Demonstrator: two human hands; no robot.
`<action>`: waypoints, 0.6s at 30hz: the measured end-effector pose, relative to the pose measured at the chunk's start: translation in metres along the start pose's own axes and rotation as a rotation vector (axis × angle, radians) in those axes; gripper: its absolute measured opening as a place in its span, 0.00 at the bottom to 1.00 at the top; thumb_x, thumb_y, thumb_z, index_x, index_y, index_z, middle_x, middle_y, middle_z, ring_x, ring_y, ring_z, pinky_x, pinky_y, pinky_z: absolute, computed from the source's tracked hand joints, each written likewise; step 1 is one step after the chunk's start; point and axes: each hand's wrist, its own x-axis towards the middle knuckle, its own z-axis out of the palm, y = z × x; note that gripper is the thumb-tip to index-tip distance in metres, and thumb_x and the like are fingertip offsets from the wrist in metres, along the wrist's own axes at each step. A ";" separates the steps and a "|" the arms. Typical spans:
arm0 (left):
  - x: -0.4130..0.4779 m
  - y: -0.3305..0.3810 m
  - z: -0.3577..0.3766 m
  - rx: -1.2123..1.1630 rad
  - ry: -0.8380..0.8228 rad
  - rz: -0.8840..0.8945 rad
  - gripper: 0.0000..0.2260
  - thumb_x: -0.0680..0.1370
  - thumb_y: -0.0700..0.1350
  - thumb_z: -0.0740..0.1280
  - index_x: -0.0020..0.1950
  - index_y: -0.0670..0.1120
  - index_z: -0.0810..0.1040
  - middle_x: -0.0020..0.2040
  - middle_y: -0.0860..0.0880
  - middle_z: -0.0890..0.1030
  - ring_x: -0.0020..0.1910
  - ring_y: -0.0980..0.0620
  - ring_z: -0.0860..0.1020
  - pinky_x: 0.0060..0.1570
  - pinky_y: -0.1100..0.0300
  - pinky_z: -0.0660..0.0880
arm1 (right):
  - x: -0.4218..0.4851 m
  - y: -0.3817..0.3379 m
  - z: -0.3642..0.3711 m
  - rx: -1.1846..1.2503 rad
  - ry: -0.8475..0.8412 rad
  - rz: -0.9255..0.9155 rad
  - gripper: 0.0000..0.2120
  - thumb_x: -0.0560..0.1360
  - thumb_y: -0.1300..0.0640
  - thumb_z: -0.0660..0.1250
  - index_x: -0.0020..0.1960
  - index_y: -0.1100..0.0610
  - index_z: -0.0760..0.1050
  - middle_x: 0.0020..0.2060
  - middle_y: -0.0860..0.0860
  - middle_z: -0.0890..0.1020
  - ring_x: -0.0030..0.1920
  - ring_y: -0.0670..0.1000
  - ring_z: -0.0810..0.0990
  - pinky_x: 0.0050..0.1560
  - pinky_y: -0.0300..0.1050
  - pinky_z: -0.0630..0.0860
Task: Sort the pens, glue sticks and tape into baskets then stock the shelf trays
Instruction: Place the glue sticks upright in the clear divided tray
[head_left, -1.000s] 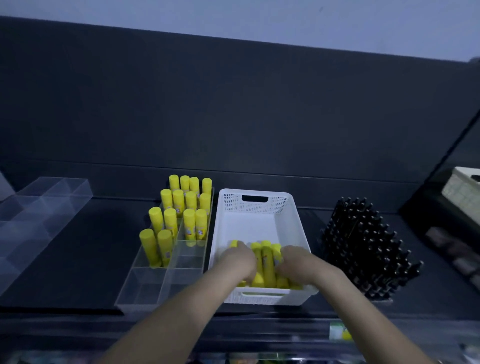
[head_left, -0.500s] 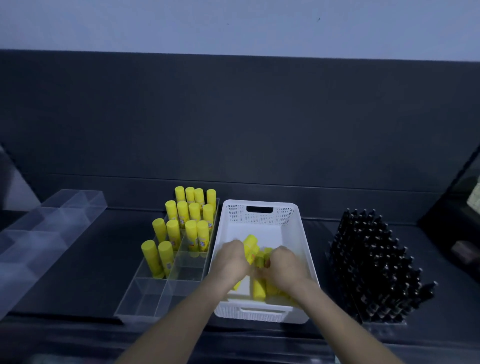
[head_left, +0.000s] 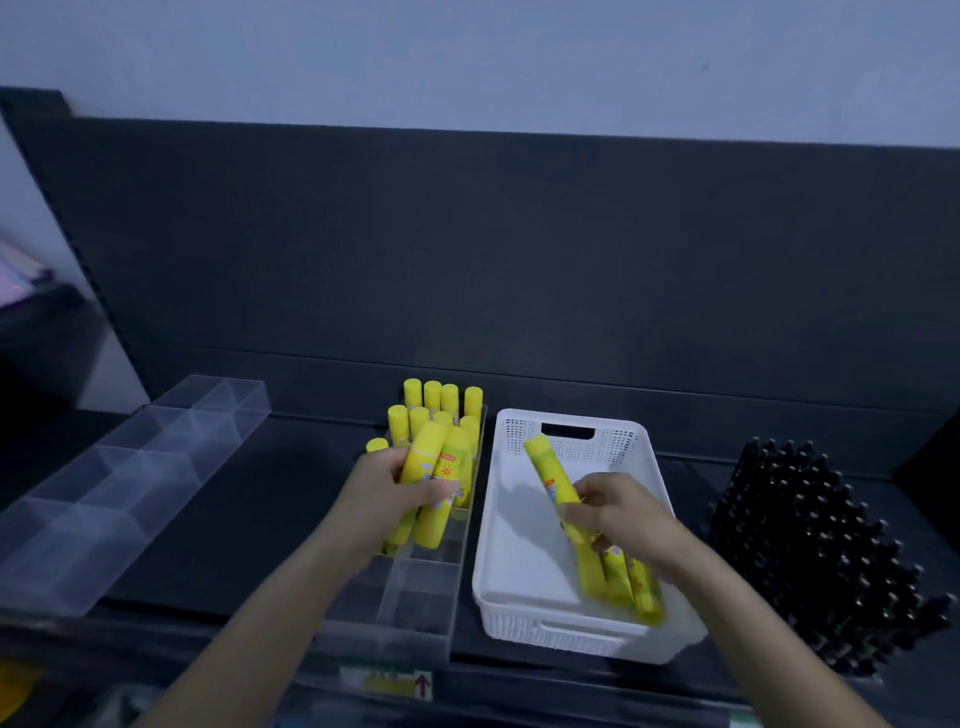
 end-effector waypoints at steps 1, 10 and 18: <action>-0.004 -0.001 -0.006 -0.020 0.005 -0.001 0.04 0.70 0.36 0.73 0.39 0.44 0.80 0.30 0.54 0.82 0.31 0.57 0.80 0.32 0.63 0.76 | -0.005 -0.006 0.000 0.089 -0.039 -0.030 0.05 0.75 0.60 0.65 0.40 0.57 0.73 0.33 0.51 0.76 0.31 0.47 0.74 0.30 0.36 0.69; -0.029 -0.021 -0.063 -0.116 0.115 -0.008 0.07 0.69 0.34 0.73 0.43 0.43 0.80 0.33 0.51 0.83 0.31 0.58 0.81 0.27 0.64 0.75 | 0.005 -0.052 0.047 -0.105 0.180 -0.233 0.09 0.70 0.64 0.70 0.46 0.54 0.74 0.32 0.47 0.73 0.32 0.46 0.70 0.33 0.36 0.68; -0.036 -0.039 -0.087 -0.142 0.114 -0.040 0.08 0.70 0.33 0.72 0.42 0.44 0.79 0.28 0.55 0.81 0.27 0.64 0.78 0.24 0.70 0.71 | 0.035 -0.058 0.117 -0.592 0.139 -0.238 0.16 0.71 0.62 0.66 0.59 0.61 0.71 0.53 0.59 0.79 0.53 0.59 0.77 0.44 0.42 0.69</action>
